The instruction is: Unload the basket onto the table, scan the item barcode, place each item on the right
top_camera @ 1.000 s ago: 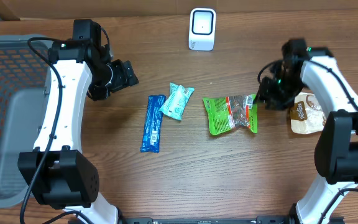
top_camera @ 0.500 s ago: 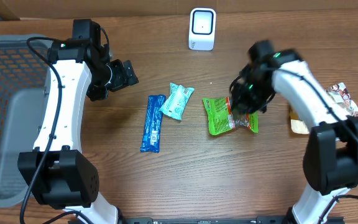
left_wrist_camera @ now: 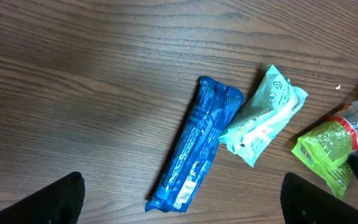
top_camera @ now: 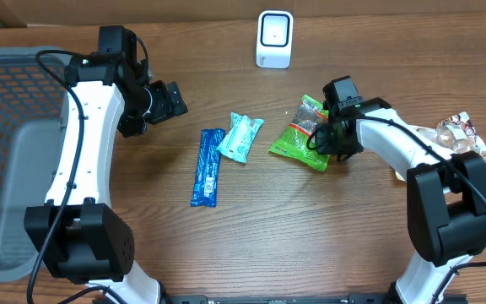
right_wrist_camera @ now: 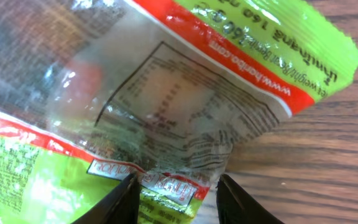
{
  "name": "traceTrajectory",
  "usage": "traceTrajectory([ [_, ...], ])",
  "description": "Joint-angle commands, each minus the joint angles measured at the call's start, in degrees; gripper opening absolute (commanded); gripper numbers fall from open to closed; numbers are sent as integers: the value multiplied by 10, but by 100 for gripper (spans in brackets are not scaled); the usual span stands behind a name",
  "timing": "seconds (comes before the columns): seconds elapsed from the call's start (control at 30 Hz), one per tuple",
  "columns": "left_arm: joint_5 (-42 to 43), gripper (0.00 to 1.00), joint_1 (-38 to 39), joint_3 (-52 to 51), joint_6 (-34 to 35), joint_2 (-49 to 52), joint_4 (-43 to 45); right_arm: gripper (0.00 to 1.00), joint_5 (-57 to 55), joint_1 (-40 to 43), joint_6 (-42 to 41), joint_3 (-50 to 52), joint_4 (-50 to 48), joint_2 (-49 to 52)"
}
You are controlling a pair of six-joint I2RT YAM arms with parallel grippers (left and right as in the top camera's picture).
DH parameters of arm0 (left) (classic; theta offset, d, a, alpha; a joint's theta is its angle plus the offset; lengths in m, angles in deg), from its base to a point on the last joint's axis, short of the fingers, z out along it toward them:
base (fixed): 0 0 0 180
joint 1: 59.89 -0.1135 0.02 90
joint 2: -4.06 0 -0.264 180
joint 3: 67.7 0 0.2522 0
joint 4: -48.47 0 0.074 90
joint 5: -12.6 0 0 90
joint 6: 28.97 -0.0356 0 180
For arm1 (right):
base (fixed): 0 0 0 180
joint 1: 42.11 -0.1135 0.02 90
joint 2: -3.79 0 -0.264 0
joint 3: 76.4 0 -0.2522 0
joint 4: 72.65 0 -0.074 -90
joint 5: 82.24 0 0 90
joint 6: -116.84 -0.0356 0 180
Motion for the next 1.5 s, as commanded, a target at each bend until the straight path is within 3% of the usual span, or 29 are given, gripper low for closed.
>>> traceTrajectory([
  [0.0, -6, 92, 4, 12, -11, -9, -1, 54, 90, 29, 29, -83, 69, -9],
  [0.13, -6, 91, 4, 12, -10, -9, -2, 64, 197, 87, -11, -148, 141, -10],
  [0.23, -6, 91, 4, 12, -11, -9, -2, 75, 221, 126, -117, -125, 136, 9],
  [0.33, -6, 91, 4, 12, -11, -9, -2, 78, 278, 130, -135, -90, 112, 27],
  [0.4, -5, 89, 4, 12, -10, -9, -2, 86, 319, 126, -135, -73, 90, 40],
  [0.47, -6, 88, 4, 12, -10, -9, -1, 88, 327, 111, -135, -60, 64, 55],
  [0.6, -5, 87, 4, 12, -10, -9, -2, 88, 271, 84, -223, -48, 7, 86],
  [0.67, -5, 87, 4, 12, -10, -9, -3, 80, 238, 76, -243, -48, -8, 103],
  [0.73, -5, 87, 4, 12, -10, -9, -3, 39, 235, 75, -244, -48, -16, 112],
  [0.83, -5, 87, 4, 12, -10, -9, -4, 6, 231, 75, -238, -48, -20, 112],
  [0.9, -5, 86, 4, 12, -10, -9, -4, 4, 252, 77, -196, -48, -25, 112],
  [1.03, -6, 86, 4, 12, -10, -9, -5, 4, 372, 93, 17, -65, 17, 111],
  [1.17, -5, 86, 4, 12, -10, -9, -5, 4, 355, 115, 251, -86, 156, 111],
  [1.23, -5, 86, 4, 12, -10, -9, -5, 4, 322, 121, 279, -86, 172, 111],
  [1.27, -5, 86, 4, 12, -10, -9, -5, 7, 287, 123, 280, -86, 174, 111],
  [1.33, -2, 86, 4, 12, -10, -9, -6, 26, 255, 125, 274, -86, 173, 111],
  [1.4, -2, 81, 5, 12, -11, -9, -13, 57, 257, 128, 239, -86, 170, 111],
  [1.47, -4, 82, 10, 12, -11, -9, -15, 68, 266, 132, 198, -86, 161, 111],
])
